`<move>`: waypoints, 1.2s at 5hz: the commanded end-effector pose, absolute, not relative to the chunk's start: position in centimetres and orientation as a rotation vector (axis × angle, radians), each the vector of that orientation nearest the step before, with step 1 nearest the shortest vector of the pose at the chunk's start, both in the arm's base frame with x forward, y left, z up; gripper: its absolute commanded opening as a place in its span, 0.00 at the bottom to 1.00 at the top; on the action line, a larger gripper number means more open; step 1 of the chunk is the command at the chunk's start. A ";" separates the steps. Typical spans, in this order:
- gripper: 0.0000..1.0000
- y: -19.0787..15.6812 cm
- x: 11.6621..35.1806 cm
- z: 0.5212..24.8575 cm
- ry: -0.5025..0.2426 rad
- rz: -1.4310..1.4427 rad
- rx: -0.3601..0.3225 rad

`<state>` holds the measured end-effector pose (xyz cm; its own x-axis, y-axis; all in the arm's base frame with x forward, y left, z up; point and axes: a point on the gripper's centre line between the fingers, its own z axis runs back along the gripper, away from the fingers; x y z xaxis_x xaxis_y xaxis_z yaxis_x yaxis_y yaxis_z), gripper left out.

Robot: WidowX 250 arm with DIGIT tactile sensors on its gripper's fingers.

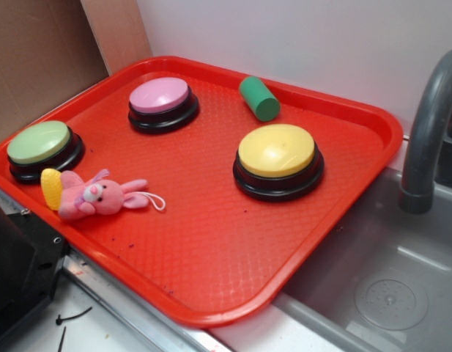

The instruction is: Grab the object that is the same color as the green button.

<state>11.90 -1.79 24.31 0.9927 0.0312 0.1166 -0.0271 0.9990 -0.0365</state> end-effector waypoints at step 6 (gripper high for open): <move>1.00 -1.8 23.2 20.6 -0.363 0.722 -0.143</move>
